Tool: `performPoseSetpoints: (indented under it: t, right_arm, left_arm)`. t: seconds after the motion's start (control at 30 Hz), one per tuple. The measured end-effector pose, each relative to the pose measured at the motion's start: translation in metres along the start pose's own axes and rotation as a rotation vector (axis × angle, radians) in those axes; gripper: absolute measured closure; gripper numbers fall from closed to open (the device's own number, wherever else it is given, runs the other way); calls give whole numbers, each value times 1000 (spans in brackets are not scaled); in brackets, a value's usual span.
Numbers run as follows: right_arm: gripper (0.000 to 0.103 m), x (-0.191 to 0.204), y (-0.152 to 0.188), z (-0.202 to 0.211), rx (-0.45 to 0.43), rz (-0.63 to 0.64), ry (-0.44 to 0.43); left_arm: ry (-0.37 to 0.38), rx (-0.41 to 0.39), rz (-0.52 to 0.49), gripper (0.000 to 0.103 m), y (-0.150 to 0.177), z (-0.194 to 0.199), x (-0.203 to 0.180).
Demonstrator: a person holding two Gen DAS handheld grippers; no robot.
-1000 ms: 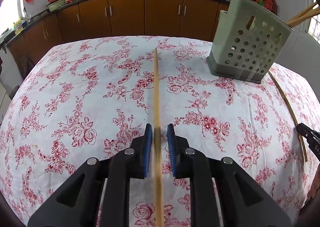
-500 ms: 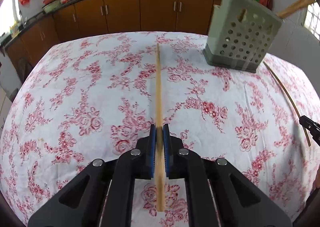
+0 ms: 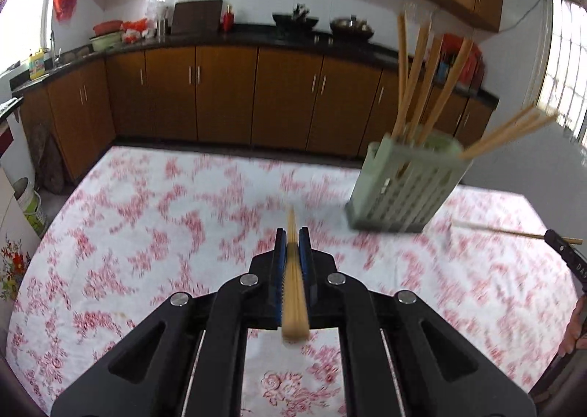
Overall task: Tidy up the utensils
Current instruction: 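Carry both held chopsticks above the green holder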
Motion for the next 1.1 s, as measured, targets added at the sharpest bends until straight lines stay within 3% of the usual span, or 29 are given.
performPoseSetpoints:
  t: [0.2, 0.57, 0.93, 1.1]
  right_arm:
    - [95, 2, -19, 13, -60, -6, -13]
    - [95, 10, -27, 17, -72, 16, -37]
    - [95, 52, -101, 85, -207, 44, -239]
    - [95, 67, -135, 103, -301, 43, -268]
  left_arm:
    - [24, -60, 23, 96, -20, 15, -2]
    - [45, -71, 29, 96, -25, 21, -6]
    - [212, -171, -33, 96, -77, 75, -66]
    - [262, -198, -55, 96, -98, 90, -89]
Point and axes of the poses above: each gripper's, at about its wrist camera, not at the fingertips, and z roughly against the way its jaws point, x to its left, y to its underside, the point moved 8 cm from there along -z, roughly the way its jaws point, and after that the axes turned 1 degree about -x, right-handed, at the moved point
